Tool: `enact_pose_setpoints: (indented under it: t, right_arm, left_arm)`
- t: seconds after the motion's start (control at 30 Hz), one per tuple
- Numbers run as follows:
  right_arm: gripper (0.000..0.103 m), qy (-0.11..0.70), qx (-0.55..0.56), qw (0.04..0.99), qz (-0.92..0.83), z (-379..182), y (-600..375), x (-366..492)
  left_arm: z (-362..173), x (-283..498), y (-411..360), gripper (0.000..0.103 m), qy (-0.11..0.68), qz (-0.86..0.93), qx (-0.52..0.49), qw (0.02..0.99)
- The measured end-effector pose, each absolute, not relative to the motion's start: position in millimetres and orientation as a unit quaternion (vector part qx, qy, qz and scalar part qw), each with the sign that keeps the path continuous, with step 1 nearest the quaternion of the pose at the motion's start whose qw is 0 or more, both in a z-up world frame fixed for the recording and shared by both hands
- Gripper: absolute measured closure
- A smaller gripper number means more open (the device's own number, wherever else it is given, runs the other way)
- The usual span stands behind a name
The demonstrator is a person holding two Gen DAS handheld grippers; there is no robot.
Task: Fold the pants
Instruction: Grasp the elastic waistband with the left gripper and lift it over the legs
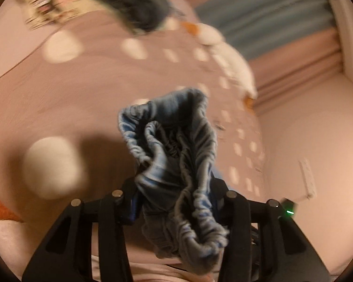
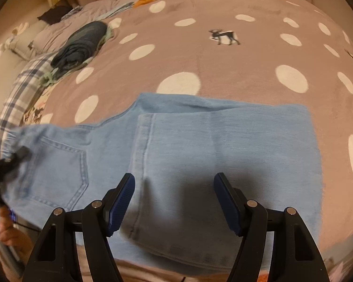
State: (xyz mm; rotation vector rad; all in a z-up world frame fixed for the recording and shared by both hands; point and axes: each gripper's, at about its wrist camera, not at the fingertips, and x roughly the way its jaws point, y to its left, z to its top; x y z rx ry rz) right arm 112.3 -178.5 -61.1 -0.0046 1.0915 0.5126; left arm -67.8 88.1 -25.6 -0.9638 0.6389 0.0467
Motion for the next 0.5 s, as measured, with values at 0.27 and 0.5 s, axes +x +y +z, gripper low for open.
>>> enact_pose_setpoints:
  t: [0.27, 0.5]
  right_arm:
    - [0.034, 0.489, 0.034, 0.845, 0.213, -49.7, -208.8, 112.4]
    - [0.034, 0.474, 0.074, 0.859, 0.176, -44.5, -243.8, 107.1]
  left_arm:
    - [14.8, -16.3, 21.4, 0.062, 0.343, -0.07, -0.359, 0.865]
    - [2.8, 27.2, -30.0, 0.062, 0.396, -0.119, -0.303, 0.858]
